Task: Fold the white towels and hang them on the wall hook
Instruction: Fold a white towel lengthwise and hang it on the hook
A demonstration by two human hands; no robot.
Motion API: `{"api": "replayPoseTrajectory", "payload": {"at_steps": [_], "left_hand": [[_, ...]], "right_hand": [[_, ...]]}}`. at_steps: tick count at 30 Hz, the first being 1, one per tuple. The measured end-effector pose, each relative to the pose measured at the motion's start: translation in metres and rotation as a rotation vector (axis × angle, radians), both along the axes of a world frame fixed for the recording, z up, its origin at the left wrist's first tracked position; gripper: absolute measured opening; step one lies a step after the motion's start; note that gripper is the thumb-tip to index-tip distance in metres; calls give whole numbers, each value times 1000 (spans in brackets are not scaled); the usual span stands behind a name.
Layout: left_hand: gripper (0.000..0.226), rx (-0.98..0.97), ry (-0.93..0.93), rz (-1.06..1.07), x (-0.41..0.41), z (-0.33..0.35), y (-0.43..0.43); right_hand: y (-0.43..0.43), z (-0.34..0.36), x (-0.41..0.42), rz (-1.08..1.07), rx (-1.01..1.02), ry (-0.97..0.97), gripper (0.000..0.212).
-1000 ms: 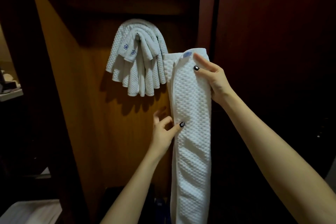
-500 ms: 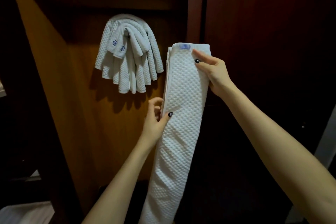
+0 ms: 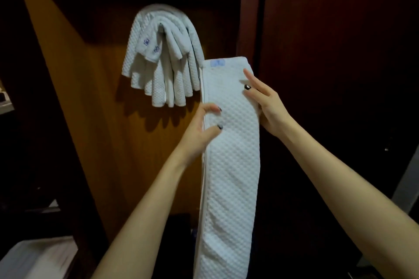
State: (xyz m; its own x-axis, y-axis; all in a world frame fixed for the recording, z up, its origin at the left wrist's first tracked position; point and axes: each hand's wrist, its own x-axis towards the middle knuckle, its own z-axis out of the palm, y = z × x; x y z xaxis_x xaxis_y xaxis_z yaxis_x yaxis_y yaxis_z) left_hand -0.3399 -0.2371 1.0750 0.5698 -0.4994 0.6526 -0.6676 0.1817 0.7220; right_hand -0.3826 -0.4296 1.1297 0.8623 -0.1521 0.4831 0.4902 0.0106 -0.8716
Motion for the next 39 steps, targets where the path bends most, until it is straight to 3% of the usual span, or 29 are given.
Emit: {"api": "replayPoseTrajectory", "payload": {"at_steps": [6,12,17,22,25,33,39], "left_hand": [[37,-57,103,-13,15,10,-3],[64,-186,104,93,16,15,-9],[42,-187,171,354,10,-39,-8],[27,-115,-4,555,9,-93,-3],[29,39,130,526,8,-101,-8],[38,-56,143,402,-10,-110,-14],[26,-103,320,273,-27,-115,-22]], "right_hand": [[13,-52,-20,99,-57,32,38],[13,-37,-10,-1,22,-28,39],[12,-25,7,-21,50,-28,40],[13,-12,19,-54,42,-58,44],[14,-2,24,-72,48,-73,44],[2,14,29,-132,72,-109,42],[-2,17,25,-118,129,-74,42]]}}
